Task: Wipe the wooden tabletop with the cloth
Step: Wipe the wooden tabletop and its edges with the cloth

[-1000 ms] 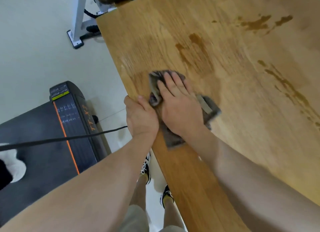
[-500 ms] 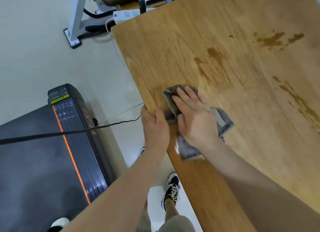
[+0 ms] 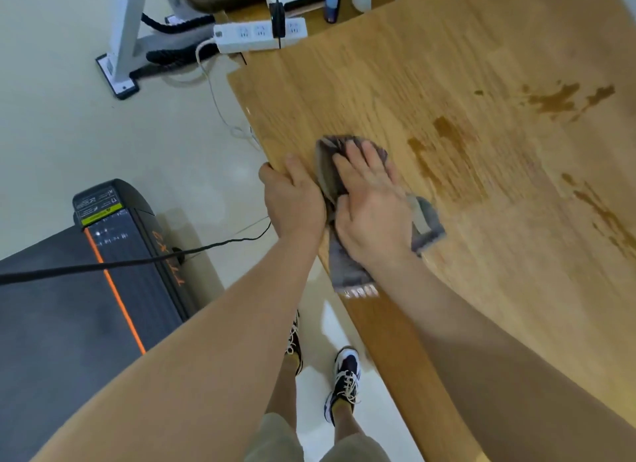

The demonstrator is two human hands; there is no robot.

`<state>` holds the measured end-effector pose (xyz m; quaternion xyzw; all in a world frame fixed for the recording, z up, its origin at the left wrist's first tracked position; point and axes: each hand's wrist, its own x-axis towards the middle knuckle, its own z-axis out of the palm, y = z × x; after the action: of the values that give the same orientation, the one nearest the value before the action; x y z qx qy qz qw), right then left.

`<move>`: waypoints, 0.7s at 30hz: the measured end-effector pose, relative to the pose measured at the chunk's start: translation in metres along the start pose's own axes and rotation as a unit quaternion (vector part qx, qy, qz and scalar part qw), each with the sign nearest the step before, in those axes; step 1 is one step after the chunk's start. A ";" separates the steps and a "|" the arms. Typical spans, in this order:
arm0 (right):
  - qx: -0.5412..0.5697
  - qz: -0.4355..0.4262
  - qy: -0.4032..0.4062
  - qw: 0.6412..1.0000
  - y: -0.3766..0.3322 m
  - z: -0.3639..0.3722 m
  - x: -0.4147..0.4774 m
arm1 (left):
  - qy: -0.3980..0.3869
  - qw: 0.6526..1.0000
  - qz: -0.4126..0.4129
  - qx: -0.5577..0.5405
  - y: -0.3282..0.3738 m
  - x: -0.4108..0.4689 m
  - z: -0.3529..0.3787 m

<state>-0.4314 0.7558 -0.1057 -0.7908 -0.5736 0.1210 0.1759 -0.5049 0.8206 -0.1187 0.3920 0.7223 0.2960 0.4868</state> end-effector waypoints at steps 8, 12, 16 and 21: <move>-0.002 -0.065 -0.016 0.998 0.027 -0.014 -0.026 | -0.023 1.000 0.002 -0.007 -0.002 0.000 0.002; -0.017 0.071 0.023 0.997 -0.013 0.006 0.025 | -0.029 1.000 0.001 0.000 -0.005 0.005 0.000; 0.006 0.022 -0.011 1.000 -0.022 0.010 0.041 | -0.041 0.999 0.023 0.012 -0.008 0.006 -0.003; -0.008 -0.085 -0.001 0.996 0.036 -0.011 -0.009 | -0.029 0.999 0.028 0.018 -0.003 0.003 0.000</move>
<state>-0.3984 0.7350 -0.1109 -0.7405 -0.6398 0.1022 0.1786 -0.5067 0.8217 -0.1220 0.4295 0.7016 0.2848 0.4922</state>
